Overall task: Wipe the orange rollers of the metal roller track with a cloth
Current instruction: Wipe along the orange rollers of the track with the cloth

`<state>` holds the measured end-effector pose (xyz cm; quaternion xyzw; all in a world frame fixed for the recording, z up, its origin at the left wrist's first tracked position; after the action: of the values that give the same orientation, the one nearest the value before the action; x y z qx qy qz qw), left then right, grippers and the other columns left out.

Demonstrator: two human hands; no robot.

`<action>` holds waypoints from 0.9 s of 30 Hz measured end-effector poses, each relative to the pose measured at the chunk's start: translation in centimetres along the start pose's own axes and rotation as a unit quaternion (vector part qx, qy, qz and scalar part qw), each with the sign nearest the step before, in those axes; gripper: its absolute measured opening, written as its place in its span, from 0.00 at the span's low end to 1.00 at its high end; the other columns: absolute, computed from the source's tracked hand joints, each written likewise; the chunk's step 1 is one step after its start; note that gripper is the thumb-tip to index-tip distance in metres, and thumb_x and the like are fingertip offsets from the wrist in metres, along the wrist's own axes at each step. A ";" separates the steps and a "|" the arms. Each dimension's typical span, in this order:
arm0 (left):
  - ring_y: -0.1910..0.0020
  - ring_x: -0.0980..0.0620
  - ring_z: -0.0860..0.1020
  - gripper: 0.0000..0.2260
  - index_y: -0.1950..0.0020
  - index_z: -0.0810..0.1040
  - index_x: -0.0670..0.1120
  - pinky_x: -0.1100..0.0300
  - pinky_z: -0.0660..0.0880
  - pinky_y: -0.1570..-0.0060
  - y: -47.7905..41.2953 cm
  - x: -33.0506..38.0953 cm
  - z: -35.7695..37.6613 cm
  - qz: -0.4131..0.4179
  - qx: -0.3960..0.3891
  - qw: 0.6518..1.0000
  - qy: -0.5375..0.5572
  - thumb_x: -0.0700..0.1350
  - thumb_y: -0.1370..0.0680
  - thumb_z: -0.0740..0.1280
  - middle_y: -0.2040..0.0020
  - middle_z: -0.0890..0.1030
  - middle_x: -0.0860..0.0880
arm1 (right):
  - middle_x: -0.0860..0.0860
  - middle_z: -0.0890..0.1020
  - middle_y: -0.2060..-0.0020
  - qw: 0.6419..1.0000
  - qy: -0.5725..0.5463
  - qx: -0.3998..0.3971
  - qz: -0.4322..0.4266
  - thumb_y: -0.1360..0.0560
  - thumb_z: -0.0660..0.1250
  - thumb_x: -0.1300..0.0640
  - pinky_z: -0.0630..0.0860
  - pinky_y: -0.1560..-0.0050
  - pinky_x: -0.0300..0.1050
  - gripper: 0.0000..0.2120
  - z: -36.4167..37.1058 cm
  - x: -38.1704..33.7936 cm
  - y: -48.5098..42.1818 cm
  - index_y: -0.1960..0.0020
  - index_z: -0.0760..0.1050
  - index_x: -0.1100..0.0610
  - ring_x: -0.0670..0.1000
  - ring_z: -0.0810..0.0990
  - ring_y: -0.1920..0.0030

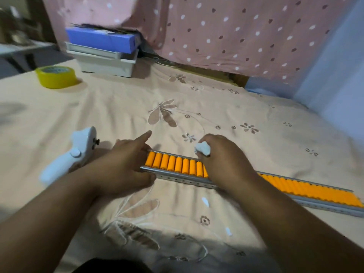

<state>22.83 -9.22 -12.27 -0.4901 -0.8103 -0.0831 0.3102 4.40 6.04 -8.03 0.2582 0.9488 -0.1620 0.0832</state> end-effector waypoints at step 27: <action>0.53 0.75 0.77 0.52 0.22 0.53 0.54 0.81 0.68 0.57 -0.2 -0.6 0.0 -0.049 0.022 0.995 0.079 0.50 0.36 0.82 0.48 0.78 0.66 | 0.52 0.79 0.48 0.975 0.003 -0.056 -0.214 0.31 0.70 0.63 0.70 0.56 0.47 0.18 3.3 -7.8 -0.8 0.42 0.78 0.53 0.58 0.77 0.47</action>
<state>22.83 -9.78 -12.62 -0.4352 -0.8076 -0.1192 0.3796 10.92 0.60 -9.04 0.0445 0.9898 -0.1224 0.0584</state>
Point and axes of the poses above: each hand's wrist, its own y-axis away from the middle knuckle, its own z-axis out of the palm, x = y × z, the point moved 2 cm from there along -y, towards the middle knuckle
